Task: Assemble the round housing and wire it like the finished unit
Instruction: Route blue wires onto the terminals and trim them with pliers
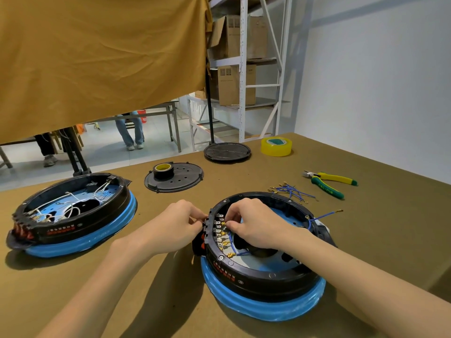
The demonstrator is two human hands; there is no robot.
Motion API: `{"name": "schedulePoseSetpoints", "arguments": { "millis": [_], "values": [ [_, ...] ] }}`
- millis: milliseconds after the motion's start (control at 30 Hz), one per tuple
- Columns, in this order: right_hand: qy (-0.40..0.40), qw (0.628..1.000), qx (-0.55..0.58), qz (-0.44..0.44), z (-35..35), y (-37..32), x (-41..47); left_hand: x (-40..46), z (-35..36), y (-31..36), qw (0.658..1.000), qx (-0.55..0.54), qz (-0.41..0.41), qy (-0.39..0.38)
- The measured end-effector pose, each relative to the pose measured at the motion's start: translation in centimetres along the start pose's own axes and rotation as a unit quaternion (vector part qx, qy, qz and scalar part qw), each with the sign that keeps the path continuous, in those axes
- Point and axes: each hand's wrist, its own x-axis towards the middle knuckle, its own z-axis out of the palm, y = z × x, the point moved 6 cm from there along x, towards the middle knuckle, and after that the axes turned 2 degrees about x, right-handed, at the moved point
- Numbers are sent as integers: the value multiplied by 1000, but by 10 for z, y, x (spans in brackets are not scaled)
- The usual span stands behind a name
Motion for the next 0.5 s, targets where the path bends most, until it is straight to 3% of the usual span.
{"name": "schedulePoseSetpoints", "arguments": {
  "millis": [500],
  "values": [
    [6, 1000, 27, -11, -2, 3, 1, -1, 0, -4, 999, 26, -16, 11]
  ]
}}
